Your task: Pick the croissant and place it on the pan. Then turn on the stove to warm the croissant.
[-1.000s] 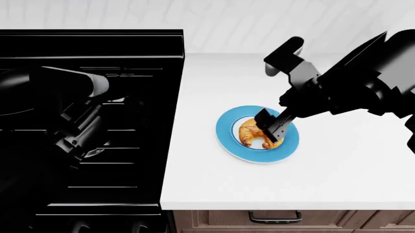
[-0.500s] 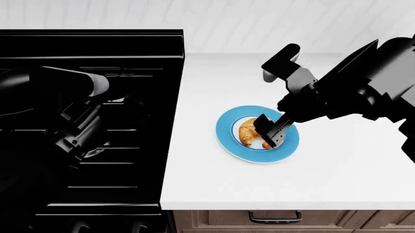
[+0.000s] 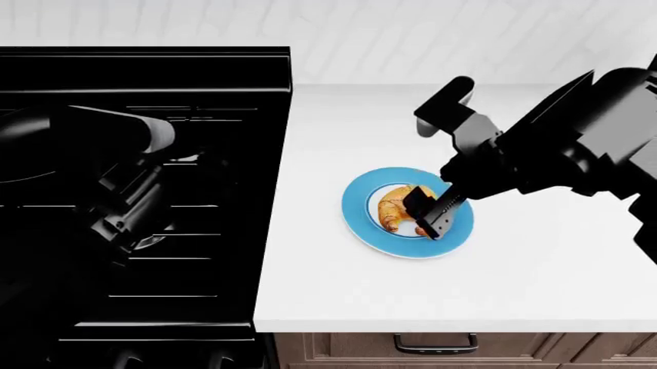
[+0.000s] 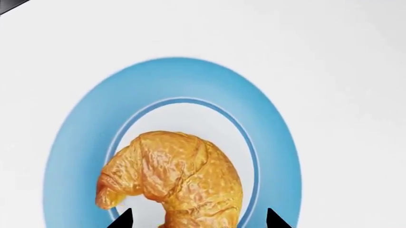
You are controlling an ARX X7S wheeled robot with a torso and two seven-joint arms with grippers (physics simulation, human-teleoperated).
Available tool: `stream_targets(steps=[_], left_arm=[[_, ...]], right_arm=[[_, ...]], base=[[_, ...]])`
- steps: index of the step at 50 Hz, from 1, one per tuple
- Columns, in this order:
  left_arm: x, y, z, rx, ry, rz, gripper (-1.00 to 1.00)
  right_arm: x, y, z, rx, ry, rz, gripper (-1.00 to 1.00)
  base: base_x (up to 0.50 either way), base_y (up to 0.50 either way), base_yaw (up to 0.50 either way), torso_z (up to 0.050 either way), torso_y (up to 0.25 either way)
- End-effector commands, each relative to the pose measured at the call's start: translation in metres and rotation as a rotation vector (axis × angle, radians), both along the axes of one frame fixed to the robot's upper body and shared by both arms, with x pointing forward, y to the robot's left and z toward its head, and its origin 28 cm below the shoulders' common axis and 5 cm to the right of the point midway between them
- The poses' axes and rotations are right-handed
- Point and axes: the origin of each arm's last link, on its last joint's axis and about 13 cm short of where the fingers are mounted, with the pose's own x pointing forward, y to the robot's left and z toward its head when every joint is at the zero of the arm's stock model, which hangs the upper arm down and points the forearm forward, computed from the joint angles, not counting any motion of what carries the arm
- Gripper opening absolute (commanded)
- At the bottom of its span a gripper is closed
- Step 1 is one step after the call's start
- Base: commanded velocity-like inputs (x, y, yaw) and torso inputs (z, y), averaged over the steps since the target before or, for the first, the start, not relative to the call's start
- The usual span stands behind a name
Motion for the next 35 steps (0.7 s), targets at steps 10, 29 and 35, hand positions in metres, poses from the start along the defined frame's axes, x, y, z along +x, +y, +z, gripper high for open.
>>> stream_targets(steps=[10, 29, 35], left_arm=[[0.0025, -0.0001, -0.0020, 0.001, 0.008, 0.001, 1.00], [0.0026, -0.0018, 0.0003, 0.006, 0.008, -0.005, 1.00], [0.0002, -0.0027, 0.0013, 0.007, 0.011, -0.005, 1.00]], right_arm=[[0.0033, -0.0008, -0.0058, -0.008, 0.012, 0.002, 1.00], [0.0059, -0.0015, -0.0089, -0.010, 0.015, 0.001, 1.00], [0.0078, -0.0013, -0.0107, -0.013, 0.017, 0.000, 1.00]], base=[[0.00, 0.00, 0.00, 0.000, 0.000], [0.00, 0.00, 0.00, 0.000, 0.000], [0.00, 0.00, 0.00, 0.000, 0.000]])
